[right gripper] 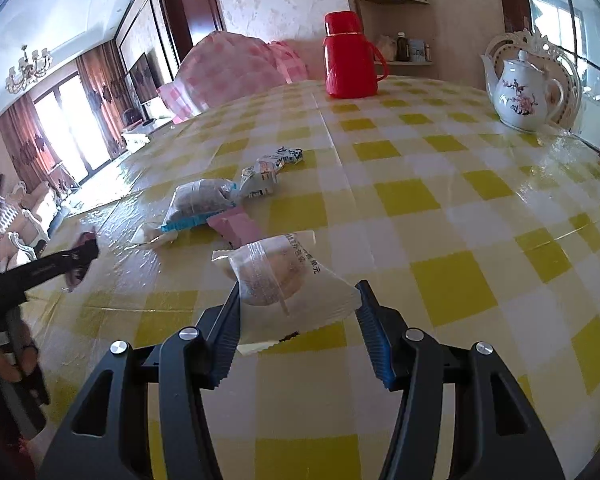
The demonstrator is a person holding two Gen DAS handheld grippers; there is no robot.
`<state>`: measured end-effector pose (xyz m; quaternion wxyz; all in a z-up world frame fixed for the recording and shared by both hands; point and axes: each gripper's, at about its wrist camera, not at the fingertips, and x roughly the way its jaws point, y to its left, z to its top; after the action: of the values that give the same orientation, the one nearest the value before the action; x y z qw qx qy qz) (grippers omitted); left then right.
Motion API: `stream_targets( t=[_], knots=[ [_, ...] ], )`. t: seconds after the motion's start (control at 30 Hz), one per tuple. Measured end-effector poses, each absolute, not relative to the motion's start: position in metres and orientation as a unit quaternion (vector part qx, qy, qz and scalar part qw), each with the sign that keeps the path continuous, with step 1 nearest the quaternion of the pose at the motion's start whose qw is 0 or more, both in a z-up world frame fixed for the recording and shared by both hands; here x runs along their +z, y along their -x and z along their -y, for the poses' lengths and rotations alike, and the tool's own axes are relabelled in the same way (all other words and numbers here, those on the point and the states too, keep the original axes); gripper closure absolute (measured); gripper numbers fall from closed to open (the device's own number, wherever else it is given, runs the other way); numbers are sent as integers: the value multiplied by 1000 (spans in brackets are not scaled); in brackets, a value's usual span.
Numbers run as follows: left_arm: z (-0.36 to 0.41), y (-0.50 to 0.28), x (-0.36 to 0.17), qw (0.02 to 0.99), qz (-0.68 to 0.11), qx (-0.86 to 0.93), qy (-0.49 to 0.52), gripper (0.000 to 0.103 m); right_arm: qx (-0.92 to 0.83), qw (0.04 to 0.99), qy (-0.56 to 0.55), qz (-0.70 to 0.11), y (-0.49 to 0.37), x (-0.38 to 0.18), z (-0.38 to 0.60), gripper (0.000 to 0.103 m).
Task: Organize snacks
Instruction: 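Grasp the clear-wrapped bread with the right tool while the left tool holds the pink bar, then carry both packets over the purple-rimmed box and open both tools to drop them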
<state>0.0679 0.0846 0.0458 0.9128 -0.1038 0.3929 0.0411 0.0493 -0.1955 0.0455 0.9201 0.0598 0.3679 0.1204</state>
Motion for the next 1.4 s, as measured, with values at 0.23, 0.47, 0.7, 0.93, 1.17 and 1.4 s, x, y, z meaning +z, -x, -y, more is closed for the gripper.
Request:
stream_targets(
  t=[0.23,0.47,0.7,0.93,1.17,1.4],
  knots=[
    [-59,-52,70,915,-394,9,83,85,127,923,-48,-361,-42,50,189,49],
    [-39,-27,85,918,-392,-23,60,85,137,922,-46,-359,-30,50,187,49],
    [-46,4,86,918,-393,-31,49,85,158,921,-39,-354,-6,55,171,49],
    [-67,39,84,915,-400,-27,45,85,180,918,-31,-353,16,57,149,49],
    [-96,73,86,918,-393,-12,53,85,209,911,-17,-355,33,58,119,49],
    [-125,103,81,917,-394,7,54,85,244,901,1,-359,49,57,84,49]
  ],
)
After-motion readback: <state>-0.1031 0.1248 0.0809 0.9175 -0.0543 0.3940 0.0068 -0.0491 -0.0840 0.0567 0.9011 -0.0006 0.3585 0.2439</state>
